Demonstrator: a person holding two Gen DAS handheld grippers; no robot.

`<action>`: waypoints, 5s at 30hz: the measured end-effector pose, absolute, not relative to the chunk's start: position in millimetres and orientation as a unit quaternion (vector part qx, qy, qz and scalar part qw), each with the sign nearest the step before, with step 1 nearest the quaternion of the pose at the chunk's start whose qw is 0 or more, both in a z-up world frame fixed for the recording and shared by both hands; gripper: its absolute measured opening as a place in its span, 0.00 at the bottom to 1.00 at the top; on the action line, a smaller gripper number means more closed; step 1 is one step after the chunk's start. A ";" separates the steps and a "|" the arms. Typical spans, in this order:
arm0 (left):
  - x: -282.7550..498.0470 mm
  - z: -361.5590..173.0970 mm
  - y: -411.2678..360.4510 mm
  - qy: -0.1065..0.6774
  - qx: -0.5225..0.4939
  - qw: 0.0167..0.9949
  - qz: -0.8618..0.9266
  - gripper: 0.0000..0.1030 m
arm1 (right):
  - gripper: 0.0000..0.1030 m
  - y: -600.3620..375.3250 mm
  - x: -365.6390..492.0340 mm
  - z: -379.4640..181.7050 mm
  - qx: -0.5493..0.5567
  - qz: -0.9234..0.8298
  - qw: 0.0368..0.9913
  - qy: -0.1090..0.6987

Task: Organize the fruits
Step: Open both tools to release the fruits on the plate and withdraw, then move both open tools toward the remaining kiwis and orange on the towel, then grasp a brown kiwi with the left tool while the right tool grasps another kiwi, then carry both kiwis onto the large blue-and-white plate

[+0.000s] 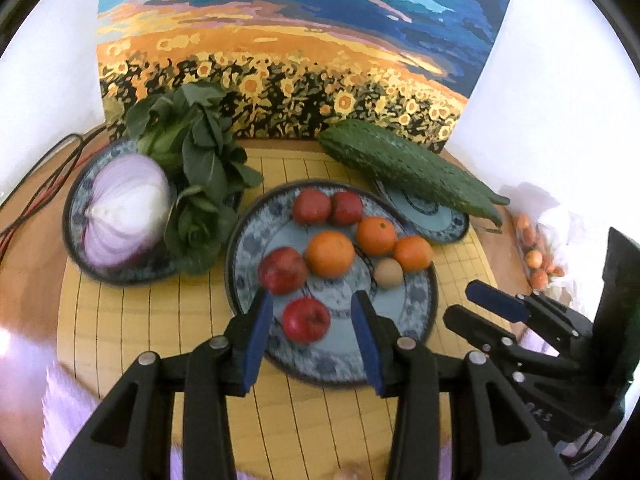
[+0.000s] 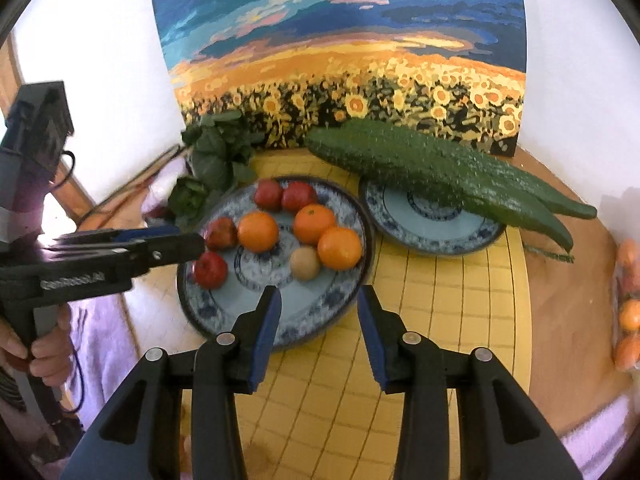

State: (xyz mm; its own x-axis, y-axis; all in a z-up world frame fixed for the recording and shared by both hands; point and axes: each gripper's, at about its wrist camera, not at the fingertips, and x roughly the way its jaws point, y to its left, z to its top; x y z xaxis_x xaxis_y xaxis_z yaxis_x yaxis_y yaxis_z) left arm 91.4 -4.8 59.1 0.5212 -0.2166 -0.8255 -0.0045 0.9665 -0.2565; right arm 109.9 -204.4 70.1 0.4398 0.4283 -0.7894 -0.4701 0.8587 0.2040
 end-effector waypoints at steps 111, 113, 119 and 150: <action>32.8 57.6 9.6 0.512 -0.127 0.848 -0.042 0.25 | 0.24 -212.5 59.8 53.2 -0.010 0.298 0.805 0.513; 38.5 60.3 7.5 0.510 -0.128 0.850 -0.047 0.25 | 0.24 -213.2 63.3 56.2 -0.010 0.293 0.810 0.508; 54.3 66.1 2.7 0.502 -0.123 0.854 -0.055 0.25 | 0.24 -214.8 72.9 61.5 -0.005 0.287 0.818 0.498; 101.2 39.1 -19.3 0.521 -0.080 0.847 -0.065 0.25 | 0.24 -174.9 113.9 62.5 -0.014 0.299 0.823 0.482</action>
State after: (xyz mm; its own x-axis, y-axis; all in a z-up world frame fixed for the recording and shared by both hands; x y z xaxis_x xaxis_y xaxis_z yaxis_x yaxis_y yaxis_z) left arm 101.2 -19.3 39.1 0.4482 -0.1937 -0.8727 0.0269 0.9787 -0.2034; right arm 113.9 -174.9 62.5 0.3564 0.4795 -0.8019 -0.5060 0.8206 0.2658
